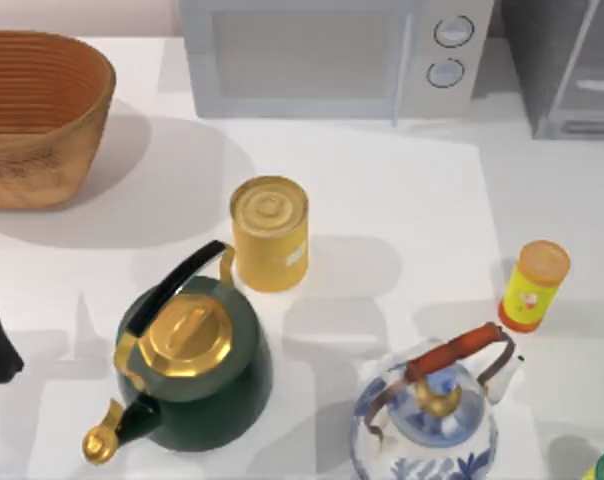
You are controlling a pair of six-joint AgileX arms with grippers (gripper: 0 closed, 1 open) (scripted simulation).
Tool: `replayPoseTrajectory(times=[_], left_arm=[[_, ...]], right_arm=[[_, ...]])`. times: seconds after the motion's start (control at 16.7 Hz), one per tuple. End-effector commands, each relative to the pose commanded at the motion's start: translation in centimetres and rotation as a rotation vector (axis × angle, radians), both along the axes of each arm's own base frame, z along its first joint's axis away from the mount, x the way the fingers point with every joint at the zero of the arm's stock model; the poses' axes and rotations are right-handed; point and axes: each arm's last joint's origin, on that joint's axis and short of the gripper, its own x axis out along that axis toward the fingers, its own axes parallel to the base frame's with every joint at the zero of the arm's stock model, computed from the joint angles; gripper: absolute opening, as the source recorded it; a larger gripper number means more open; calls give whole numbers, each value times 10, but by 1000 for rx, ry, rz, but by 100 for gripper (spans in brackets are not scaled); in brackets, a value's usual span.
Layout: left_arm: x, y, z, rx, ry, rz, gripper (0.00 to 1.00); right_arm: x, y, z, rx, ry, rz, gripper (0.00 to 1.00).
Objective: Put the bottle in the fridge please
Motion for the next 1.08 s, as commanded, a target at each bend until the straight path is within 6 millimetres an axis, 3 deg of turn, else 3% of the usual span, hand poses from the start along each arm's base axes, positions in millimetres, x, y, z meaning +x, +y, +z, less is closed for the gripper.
replayPoseTrajectory(times=[0.24, 0.6, 1.08], left_arm=[[0, 0, 0, 0, 0, 0, 100], [0, 0, 0, 0, 0, 0, 100], [0, 0, 0, 0, 0, 0, 100]], right_arm=[[-8, -11, -17, 64, 11, -39, 100], [-8, -11, -18, 66, 14, -39, 100], [13, -11, -19, 66, 13, -44, 100]])
